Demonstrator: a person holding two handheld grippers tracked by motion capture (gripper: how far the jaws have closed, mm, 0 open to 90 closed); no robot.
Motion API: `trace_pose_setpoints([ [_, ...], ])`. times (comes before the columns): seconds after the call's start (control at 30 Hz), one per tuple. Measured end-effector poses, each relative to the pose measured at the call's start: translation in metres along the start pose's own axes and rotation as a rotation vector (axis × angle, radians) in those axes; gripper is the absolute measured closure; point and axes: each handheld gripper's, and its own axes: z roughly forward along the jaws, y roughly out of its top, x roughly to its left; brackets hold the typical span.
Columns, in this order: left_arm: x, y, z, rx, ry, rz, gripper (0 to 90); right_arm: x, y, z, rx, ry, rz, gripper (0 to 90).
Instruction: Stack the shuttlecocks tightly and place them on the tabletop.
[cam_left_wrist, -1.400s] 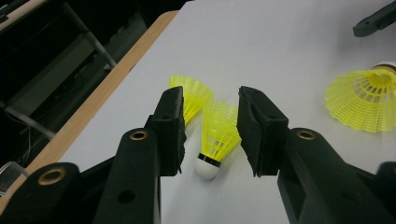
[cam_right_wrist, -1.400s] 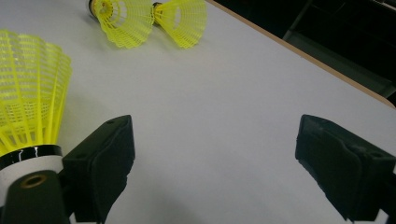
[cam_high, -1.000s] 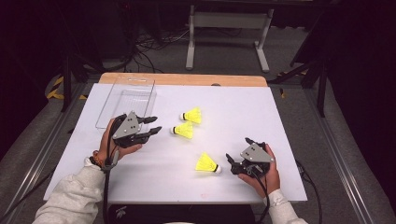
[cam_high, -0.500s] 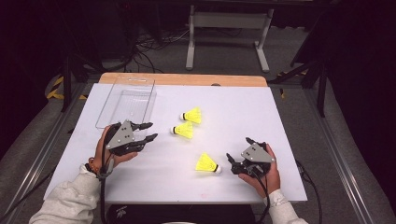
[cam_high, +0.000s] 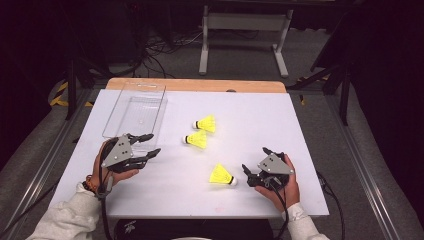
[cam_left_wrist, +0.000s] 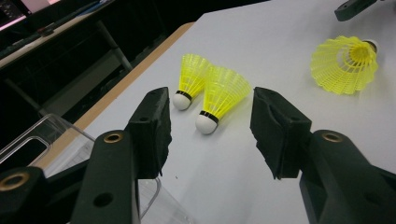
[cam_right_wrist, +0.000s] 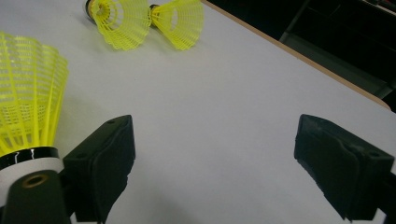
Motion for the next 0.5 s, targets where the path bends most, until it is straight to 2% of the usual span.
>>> trace_pose_setpoints([
  [0.43, -0.002, -0.015, -0.014, 0.005, 0.020, -0.042, 38.4, 0.000, 0.000, 0.000, 0.001, -0.001, -0.001, 13.7],
  [0.5, -0.002, -0.019, -0.018, 0.001, 0.032, -0.062, 36.7, 0.000, 0.000, 0.000, 0.002, 0.000, -0.001, 13.7],
])
